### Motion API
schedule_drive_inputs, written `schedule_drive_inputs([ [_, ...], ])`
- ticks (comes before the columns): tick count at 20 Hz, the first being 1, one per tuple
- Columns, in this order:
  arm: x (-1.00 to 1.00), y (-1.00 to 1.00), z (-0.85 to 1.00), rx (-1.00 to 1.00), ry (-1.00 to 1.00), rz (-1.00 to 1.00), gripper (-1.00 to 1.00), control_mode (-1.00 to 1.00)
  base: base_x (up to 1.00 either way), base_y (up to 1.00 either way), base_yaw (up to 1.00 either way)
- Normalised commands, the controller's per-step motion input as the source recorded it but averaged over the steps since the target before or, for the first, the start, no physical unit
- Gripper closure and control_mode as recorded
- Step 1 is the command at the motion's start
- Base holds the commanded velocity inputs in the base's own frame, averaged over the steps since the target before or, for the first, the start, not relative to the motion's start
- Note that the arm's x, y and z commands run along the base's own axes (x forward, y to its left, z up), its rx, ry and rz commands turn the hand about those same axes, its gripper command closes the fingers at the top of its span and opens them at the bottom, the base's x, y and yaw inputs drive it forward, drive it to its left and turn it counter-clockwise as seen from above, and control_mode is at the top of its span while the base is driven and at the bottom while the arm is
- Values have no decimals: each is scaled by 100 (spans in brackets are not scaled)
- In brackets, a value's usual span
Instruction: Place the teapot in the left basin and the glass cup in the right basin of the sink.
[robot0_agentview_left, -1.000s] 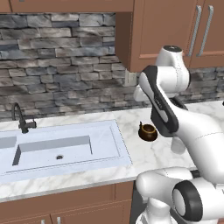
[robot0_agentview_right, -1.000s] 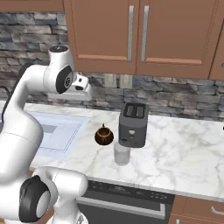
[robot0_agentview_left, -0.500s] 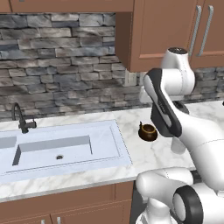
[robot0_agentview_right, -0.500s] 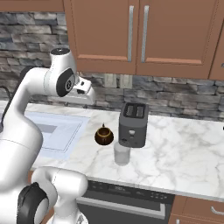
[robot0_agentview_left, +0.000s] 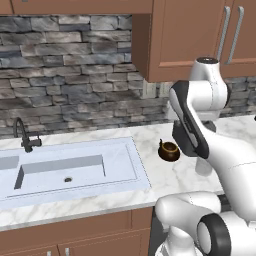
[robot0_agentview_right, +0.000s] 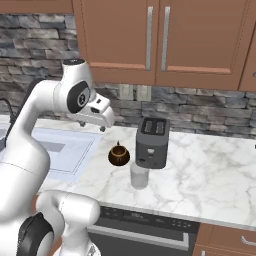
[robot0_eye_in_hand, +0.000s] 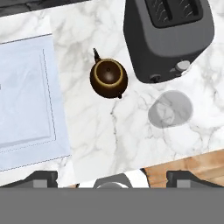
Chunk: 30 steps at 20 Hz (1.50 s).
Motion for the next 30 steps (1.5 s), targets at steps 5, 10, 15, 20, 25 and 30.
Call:
schedule_drive_inputs([
  [5, -8, -29, -11, 0, 18, -17, -100, -100, 0, 0, 0],
  [10, -15, -28, -15, 0, 11, -12, -100, -100, 0, 0, 0],
  [15, -17, -27, -19, 0, 3, -6, -100, -100, 0, 0, 0],
  [20, -26, -25, -21, 0, -2, 0, -100, -100, 0, 0, 0],
  [25, -19, -9, -29, 0, -6, 1, -100, -100, 0, 0, 0],
  [30, -1, -8, -28, 0, -1, 8, -100, -100, 0, 0, 0],
])
